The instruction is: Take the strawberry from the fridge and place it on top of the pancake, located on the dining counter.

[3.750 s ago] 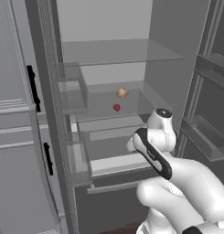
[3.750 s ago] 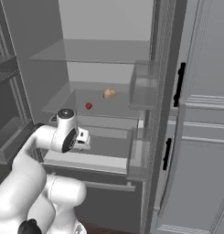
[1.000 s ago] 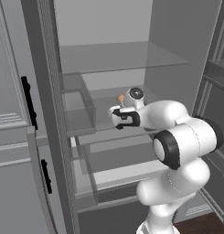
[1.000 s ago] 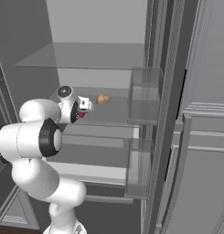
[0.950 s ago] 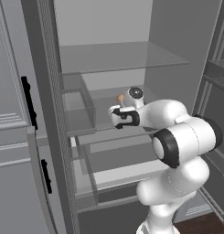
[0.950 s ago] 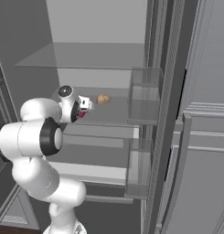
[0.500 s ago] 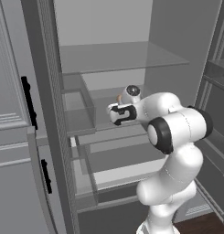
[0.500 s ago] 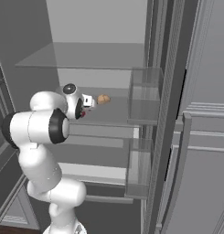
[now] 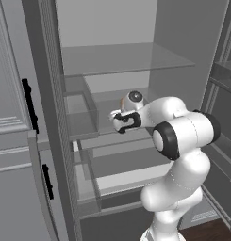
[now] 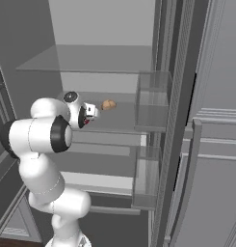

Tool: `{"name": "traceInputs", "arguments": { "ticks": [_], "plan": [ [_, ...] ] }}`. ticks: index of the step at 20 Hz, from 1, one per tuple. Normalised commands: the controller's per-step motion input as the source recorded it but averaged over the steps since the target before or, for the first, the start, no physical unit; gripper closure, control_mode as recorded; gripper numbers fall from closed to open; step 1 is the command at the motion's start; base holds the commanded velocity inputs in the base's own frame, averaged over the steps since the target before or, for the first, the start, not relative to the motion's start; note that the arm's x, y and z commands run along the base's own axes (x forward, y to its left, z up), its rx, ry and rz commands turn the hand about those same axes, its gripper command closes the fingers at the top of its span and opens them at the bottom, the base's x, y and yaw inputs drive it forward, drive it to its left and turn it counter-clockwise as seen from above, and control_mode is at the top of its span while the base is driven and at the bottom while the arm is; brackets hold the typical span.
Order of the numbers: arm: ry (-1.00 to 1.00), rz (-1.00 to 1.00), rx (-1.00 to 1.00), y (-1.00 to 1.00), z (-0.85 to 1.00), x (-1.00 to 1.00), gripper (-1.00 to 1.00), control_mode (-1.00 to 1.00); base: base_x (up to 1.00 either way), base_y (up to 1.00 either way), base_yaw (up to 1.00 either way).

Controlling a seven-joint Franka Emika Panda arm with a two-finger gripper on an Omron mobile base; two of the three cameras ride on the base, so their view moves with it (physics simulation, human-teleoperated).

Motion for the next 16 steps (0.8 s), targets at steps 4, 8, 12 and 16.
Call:
{"name": "traceInputs", "arguments": {
  "ticks": [4, 8, 12, 16],
  "plan": [
    [0.02, -0.04, 0.00, 0.00, -0.10, -0.04, -1.00, -1.00, 0.00, 0.00, 0.00],
    [0.00, -0.01, 0.00, 0.01, -0.04, 0.07, -1.00, -1.00, 0.00, 0.00, 0.00],
    [0.01, 0.00, 0.00, 0.05, -0.20, 0.19, -1.00, -1.00, 0.00, 0.00, 0.00],
    [0.05, 0.00, 0.00, 0.09, -0.23, 0.13, -1.00, -1.00, 0.00, 0.00, 0.00]
  ]
}}
